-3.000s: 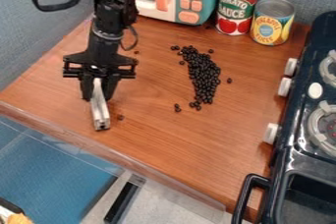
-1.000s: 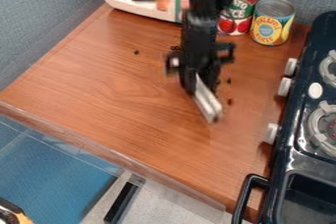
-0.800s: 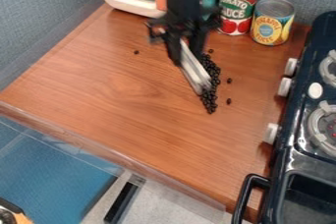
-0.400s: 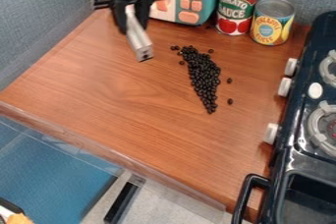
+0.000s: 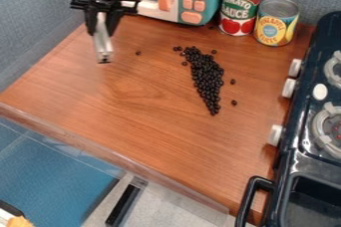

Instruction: Sweep into pile

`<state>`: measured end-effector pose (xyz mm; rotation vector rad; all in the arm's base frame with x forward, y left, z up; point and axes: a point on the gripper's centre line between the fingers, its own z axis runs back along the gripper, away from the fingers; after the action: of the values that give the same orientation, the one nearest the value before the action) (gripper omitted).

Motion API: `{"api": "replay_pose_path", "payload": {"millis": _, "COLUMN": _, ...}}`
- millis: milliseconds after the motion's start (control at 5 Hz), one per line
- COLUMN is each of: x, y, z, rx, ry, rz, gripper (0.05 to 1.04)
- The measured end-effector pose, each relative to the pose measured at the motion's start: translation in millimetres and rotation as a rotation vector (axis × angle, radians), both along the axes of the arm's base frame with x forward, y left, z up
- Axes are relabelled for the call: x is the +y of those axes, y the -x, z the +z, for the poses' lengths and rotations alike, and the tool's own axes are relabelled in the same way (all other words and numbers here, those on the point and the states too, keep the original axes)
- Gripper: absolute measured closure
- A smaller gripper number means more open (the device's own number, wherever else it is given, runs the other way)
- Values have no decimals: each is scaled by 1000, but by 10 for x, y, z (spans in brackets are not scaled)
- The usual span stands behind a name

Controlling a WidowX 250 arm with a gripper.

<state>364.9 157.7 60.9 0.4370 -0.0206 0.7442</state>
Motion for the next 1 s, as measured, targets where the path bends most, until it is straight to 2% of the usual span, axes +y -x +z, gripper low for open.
{"api": "replay_pose_path", "payload": {"millis": 200, "x": 120, "y": -3, "z": -116, "rx": 60, "ry": -62, "rz": -79, "gripper": 730}}
{"api": "replay_pose_path", "payload": {"millis": 400, "x": 139, "y": -48, "z": -140, "rx": 54, "ry": -73, "rz": -138, "gripper": 730}}
{"api": "replay_pose_path", "payload": {"millis": 600, "x": 92, "y": -27, "z": -294, "rx": 97, "ry": -52, "rz": -164, "gripper": 730}}
{"api": "replay_pose_path", "payload": {"millis": 800, "x": -130, "y": -41, "z": -401, "rx": 148, "ry": -38, "rz": -193, "gripper": 730}}
{"api": "replay_pose_path", "payload": {"millis": 1000, "x": -183, "y": -64, "z": -450, "rx": 179, "ry": -39, "rz": -193, "gripper": 730}}
